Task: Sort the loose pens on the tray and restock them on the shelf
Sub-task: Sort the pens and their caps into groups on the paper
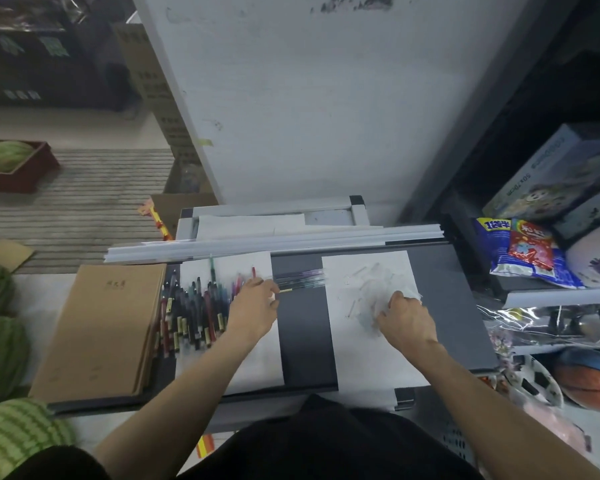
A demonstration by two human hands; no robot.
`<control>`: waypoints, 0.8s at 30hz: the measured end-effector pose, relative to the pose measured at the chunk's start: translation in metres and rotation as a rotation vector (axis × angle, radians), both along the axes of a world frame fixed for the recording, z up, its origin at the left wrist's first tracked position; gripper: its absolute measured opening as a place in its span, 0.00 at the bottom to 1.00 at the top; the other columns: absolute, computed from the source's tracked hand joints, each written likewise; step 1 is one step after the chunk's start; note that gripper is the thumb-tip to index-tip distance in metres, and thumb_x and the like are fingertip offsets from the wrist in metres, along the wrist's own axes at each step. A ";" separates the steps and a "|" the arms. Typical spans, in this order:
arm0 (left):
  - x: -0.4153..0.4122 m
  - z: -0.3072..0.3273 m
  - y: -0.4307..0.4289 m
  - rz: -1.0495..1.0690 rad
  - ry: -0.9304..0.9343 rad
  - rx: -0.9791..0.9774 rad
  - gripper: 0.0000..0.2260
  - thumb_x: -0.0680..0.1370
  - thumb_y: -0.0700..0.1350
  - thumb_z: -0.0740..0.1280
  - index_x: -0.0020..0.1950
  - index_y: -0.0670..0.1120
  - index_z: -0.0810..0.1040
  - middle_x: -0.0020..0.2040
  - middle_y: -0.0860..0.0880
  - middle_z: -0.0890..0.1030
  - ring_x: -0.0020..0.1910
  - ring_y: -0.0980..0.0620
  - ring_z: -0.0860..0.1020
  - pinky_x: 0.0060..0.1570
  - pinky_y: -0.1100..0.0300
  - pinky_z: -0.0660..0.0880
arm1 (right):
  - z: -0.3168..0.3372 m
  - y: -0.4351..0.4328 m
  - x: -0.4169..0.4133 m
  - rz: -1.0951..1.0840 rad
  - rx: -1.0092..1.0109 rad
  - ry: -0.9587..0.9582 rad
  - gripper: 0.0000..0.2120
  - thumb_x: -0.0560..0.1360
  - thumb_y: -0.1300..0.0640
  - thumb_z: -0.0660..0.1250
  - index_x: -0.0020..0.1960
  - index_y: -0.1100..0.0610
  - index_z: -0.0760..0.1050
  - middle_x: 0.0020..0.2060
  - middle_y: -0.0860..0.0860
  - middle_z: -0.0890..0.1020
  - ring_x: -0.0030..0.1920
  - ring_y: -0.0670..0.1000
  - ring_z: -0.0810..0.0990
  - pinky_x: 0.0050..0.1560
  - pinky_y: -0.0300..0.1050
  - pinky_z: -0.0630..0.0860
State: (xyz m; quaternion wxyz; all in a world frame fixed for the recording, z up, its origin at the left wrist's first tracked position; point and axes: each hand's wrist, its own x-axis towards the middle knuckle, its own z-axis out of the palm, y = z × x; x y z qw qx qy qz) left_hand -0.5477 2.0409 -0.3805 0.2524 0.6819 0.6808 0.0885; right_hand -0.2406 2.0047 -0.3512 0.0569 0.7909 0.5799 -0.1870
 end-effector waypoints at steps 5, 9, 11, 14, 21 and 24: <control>-0.031 0.010 -0.020 0.259 -0.003 0.053 0.07 0.81 0.44 0.67 0.60 0.50 0.78 0.57 0.51 0.79 0.53 0.48 0.78 0.51 0.53 0.76 | 0.002 0.002 0.001 0.004 0.023 0.018 0.05 0.78 0.58 0.60 0.47 0.59 0.70 0.38 0.52 0.75 0.39 0.56 0.74 0.37 0.47 0.73; -0.047 0.013 -0.015 0.331 -0.017 0.029 0.10 0.83 0.54 0.68 0.60 0.52 0.78 0.53 0.51 0.82 0.46 0.52 0.81 0.49 0.52 0.83 | 0.004 0.003 0.004 0.003 0.060 0.047 0.06 0.78 0.58 0.61 0.46 0.60 0.73 0.36 0.52 0.76 0.37 0.55 0.74 0.37 0.47 0.75; -0.045 0.017 -0.010 0.321 0.027 -0.018 0.09 0.82 0.52 0.69 0.60 0.49 0.78 0.49 0.51 0.82 0.43 0.53 0.82 0.47 0.53 0.83 | 0.005 0.003 0.003 0.000 0.072 0.073 0.07 0.79 0.56 0.62 0.47 0.60 0.73 0.36 0.52 0.78 0.38 0.55 0.75 0.37 0.48 0.77; -0.043 0.020 0.001 0.323 0.109 -0.058 0.07 0.82 0.48 0.70 0.55 0.45 0.78 0.44 0.49 0.81 0.39 0.51 0.80 0.41 0.55 0.81 | 0.009 0.003 -0.003 -0.020 0.102 0.171 0.07 0.78 0.53 0.64 0.48 0.56 0.74 0.36 0.50 0.80 0.36 0.52 0.78 0.34 0.45 0.76; -0.049 0.017 0.014 0.378 0.105 -0.112 0.08 0.81 0.45 0.71 0.48 0.41 0.83 0.36 0.48 0.81 0.32 0.51 0.80 0.29 0.61 0.73 | 0.017 -0.009 -0.033 -0.076 0.129 0.579 0.02 0.78 0.53 0.68 0.48 0.51 0.76 0.35 0.48 0.83 0.34 0.50 0.83 0.37 0.44 0.79; -0.052 0.020 0.008 0.399 0.071 -0.098 0.07 0.81 0.45 0.72 0.51 0.41 0.84 0.40 0.47 0.83 0.35 0.50 0.82 0.34 0.57 0.79 | 0.025 -0.014 -0.049 -0.125 0.126 0.764 0.05 0.79 0.54 0.69 0.45 0.52 0.80 0.34 0.48 0.85 0.31 0.47 0.83 0.36 0.36 0.77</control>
